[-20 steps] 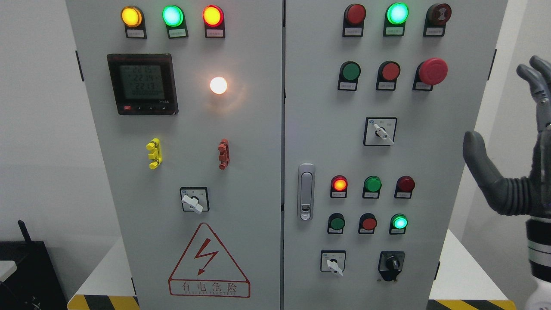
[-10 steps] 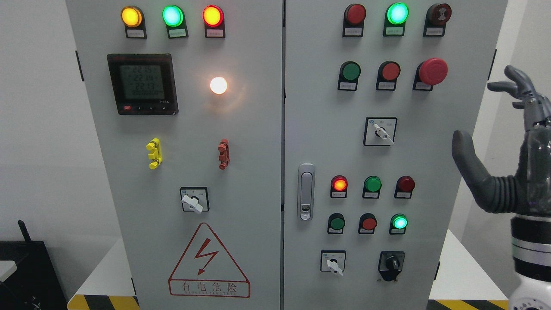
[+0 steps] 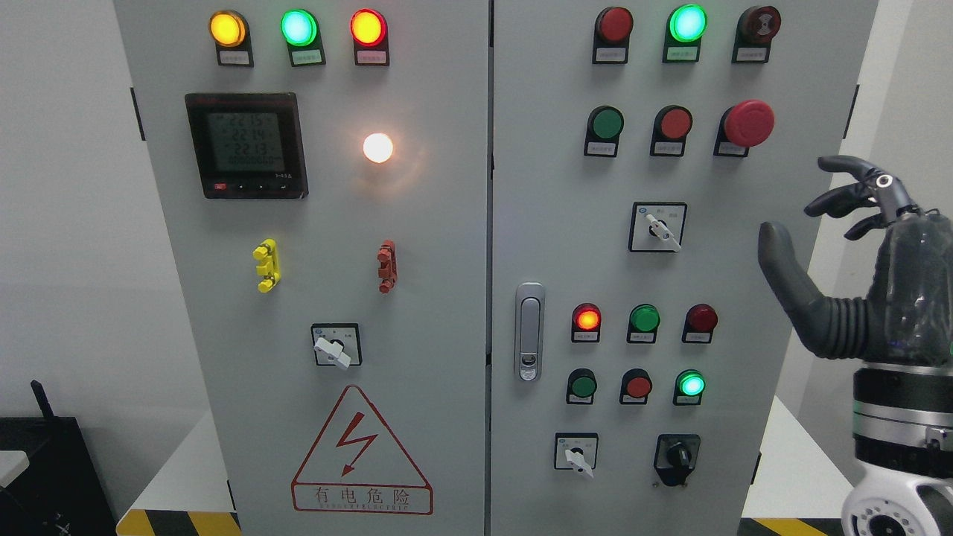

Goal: Rotate and turn off gray switch
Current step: 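Reach the right hand toward the upper gray rotary switch, then close the right hand's fingers around the gray switch knob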

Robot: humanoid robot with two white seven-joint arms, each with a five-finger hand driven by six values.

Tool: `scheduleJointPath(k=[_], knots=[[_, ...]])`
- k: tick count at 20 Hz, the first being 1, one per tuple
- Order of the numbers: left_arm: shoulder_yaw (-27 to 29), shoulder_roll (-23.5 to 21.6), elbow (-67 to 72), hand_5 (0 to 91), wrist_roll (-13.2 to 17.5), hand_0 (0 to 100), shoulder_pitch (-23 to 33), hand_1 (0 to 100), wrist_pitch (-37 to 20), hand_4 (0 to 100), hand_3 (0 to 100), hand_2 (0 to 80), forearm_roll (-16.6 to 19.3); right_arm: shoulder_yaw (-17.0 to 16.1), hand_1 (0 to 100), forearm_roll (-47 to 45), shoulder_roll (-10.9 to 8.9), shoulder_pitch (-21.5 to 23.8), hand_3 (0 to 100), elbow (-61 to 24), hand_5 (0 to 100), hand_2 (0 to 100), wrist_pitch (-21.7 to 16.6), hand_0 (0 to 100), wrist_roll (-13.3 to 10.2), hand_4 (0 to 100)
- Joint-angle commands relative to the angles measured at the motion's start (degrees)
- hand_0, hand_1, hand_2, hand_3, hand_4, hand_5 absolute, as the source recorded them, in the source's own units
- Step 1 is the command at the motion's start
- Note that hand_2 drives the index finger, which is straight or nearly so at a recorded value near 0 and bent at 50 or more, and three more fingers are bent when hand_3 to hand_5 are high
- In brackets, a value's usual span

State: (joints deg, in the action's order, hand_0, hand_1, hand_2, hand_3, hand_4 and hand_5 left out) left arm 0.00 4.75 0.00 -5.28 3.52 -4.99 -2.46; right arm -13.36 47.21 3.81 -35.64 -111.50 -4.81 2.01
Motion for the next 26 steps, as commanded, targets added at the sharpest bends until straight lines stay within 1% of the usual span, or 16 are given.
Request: scheduleJointPath(k=[1, 3, 6, 9, 13, 16, 19, 23, 26], knots=[[-0.09, 0.0, 0.79, 0.0, 0.01, 12, 0.0, 39, -0.02, 0, 0, 0.0, 0.0, 4.13, 30, 0.16, 2.43, 0.14, 83, 0.41, 100, 43, 1.29, 4, -0.08, 90], [-0.09, 0.0, 0.79, 0.0, 0.01, 12, 0.0, 39, -0.02, 0, 0, 0.0, 0.0, 5.18, 31, 0.16, 3.31, 0.22, 88, 0.41, 100, 43, 1.38, 3, -0.08, 93], [-0.09, 0.0, 0.79, 0.0, 0.01, 12, 0.0, 39, -0.02, 0, 0, 0.0, 0.0, 5.45, 34, 0.25, 3.66, 1.19, 94, 0.49, 100, 43, 1.29, 2, -0.08, 96], [-0.09, 0.0, 0.79, 0.0, 0.01, 12, 0.0, 39, -0.02, 0, 0, 0.0, 0.0, 6.07, 36, 0.78, 4.63, 2.24, 100, 0.49, 100, 43, 1.38, 1, -0.08, 98], [-0.09, 0.0, 0.79, 0.0, 0.01, 12, 0.0, 39, -0.02, 0, 0, 0.0, 0.0, 6.24, 39, 2.45, 4.63, 2.86, 100, 0.49, 100, 43, 1.55, 1, -0.17, 99], [-0.09, 0.0, 0.79, 0.0, -0.08, 12, 0.0, 39, -0.02, 0, 0, 0.0, 0.0, 6.5, 39, 2.36, 4.63, 2.77, 100, 0.67, 100, 44, 4.89, 1, -0.17, 99], [-0.09, 0.0, 0.79, 0.0, 0.01, 12, 0.0, 39, -0.02, 0, 0, 0.0, 0.0, 7.12, 36, 2.45, 4.63, 2.69, 100, 1.02, 100, 46, 5.77, 0, -0.17, 99], [-0.09, 0.0, 0.79, 0.0, 0.01, 12, 0.0, 39, -0.02, 0, 0, 0.0, 0.0, 7.91, 36, 2.45, 4.63, 1.63, 100, 1.99, 100, 49, 9.98, 0, -0.08, 99], [-0.09, 0.0, 0.79, 0.0, -0.08, 12, 0.0, 39, -0.02, 0, 0, 0.0, 0.0, 8.09, 37, 2.45, 4.63, 1.11, 100, 2.25, 100, 50, 11.04, 0, -0.17, 99]])
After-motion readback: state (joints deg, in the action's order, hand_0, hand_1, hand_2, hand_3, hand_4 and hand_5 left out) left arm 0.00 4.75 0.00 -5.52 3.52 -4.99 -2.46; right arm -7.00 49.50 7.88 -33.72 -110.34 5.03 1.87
